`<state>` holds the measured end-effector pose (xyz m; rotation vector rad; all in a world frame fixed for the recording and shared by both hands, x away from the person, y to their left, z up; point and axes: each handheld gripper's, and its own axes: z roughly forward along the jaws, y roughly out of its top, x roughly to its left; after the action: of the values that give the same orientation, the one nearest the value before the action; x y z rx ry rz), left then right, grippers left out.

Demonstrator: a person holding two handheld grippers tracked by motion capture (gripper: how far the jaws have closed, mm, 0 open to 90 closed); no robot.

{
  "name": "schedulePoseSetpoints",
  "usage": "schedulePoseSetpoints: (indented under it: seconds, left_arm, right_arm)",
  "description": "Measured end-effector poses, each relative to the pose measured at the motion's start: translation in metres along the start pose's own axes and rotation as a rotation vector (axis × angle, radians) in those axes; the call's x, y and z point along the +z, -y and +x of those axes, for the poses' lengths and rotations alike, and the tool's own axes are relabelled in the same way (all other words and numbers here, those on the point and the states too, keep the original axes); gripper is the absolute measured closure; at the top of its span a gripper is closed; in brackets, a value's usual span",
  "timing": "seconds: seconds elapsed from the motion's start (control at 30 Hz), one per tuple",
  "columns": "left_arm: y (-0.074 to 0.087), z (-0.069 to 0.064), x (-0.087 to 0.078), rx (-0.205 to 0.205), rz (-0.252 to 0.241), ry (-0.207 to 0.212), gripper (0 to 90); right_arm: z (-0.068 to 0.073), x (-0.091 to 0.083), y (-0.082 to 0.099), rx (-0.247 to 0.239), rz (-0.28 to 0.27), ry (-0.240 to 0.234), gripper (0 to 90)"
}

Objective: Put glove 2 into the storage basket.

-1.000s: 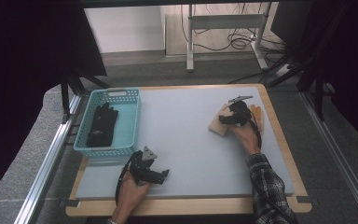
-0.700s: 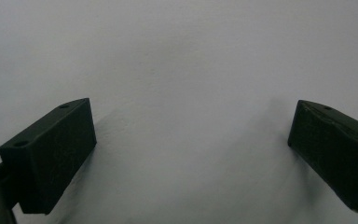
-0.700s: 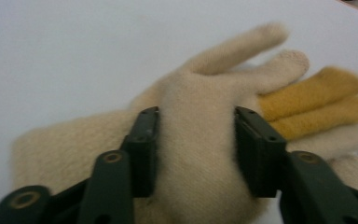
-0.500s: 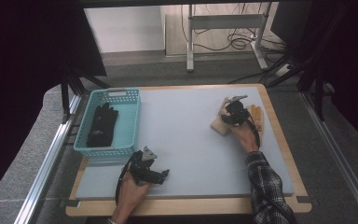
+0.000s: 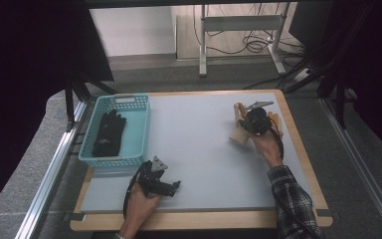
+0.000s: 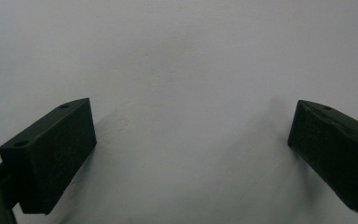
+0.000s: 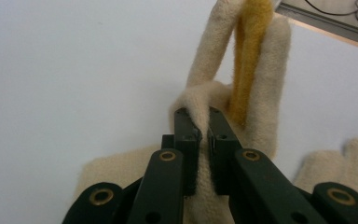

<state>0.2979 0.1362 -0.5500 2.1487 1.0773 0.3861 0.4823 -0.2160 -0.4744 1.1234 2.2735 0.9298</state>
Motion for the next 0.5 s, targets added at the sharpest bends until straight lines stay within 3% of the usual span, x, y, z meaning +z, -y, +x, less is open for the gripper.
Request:
schedulePoseSetpoints:
  seconds: [0.23, 0.27, 0.5]
  left_arm:
    - [0.000, 0.000, 0.000, -0.001, 0.000, 0.000, 1.0]
    - [0.000, 0.000, 0.000, -0.001, 0.000, 0.000, 1.0]
    - [0.000, 0.000, 0.000, 0.003, 0.000, -0.001, 1.0]
  right_arm:
    - [0.015, -0.021, -0.005, -0.002, -0.046, -0.095, 84.0]
    - [0.025, -0.030, -0.005, -0.015, -0.066, -0.150, 84.0]
    - [0.070, -0.050, 0.005, -0.096, -0.094, -0.290, 83.6]
